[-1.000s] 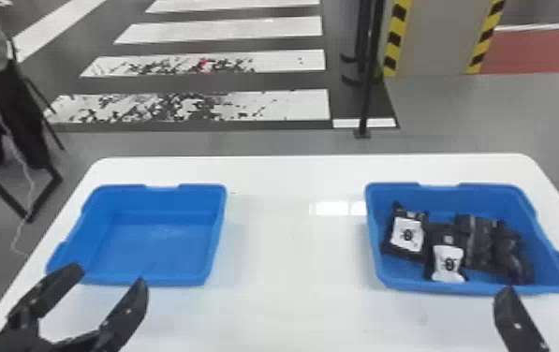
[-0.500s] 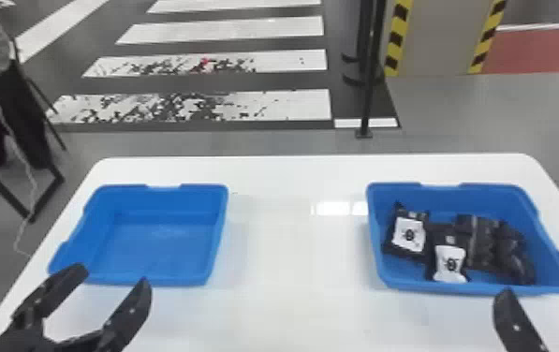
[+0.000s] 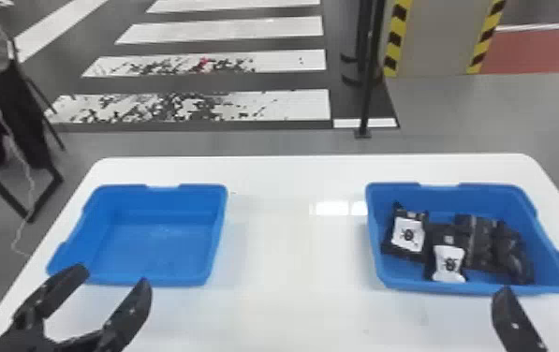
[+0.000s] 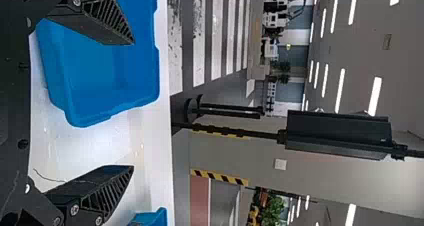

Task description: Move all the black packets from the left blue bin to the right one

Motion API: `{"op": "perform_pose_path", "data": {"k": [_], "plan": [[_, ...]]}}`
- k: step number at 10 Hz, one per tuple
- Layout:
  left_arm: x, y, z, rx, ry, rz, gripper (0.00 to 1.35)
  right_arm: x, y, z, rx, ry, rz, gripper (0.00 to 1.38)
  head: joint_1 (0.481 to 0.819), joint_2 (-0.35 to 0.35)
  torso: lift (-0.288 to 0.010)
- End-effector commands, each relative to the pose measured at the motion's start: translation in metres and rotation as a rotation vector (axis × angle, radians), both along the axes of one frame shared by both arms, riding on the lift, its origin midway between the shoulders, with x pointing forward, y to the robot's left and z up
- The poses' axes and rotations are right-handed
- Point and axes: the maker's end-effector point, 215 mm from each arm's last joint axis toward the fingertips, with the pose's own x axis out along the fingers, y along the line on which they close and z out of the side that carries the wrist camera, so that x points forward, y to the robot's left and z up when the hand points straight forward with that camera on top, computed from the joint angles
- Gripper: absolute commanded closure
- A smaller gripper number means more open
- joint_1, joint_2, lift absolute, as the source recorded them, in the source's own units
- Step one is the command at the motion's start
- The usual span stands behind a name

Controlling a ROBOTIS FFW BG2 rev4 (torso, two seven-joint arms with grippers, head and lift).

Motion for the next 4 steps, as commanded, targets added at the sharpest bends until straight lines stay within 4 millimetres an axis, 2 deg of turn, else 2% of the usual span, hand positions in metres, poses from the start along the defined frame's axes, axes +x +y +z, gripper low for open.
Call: {"op": "perform_pose_path", "data": {"k": [1, 4], "plan": [[0.0004, -0.0007, -0.0017, -0.008, 0.004, 0.001, 0.16, 0.0006, 0.0007, 0.0, 0.004, 0.0, 0.0, 0.17, 0.695, 0.107, -0.138], [0.0003, 0.0, -0.0014, -0.008, 0.003, 0.003, 0.16, -0.0002, 0.0022, -0.0006, 0.011, 0.002, 0.002, 0.17, 0.695, 0.107, -0.138]]}}
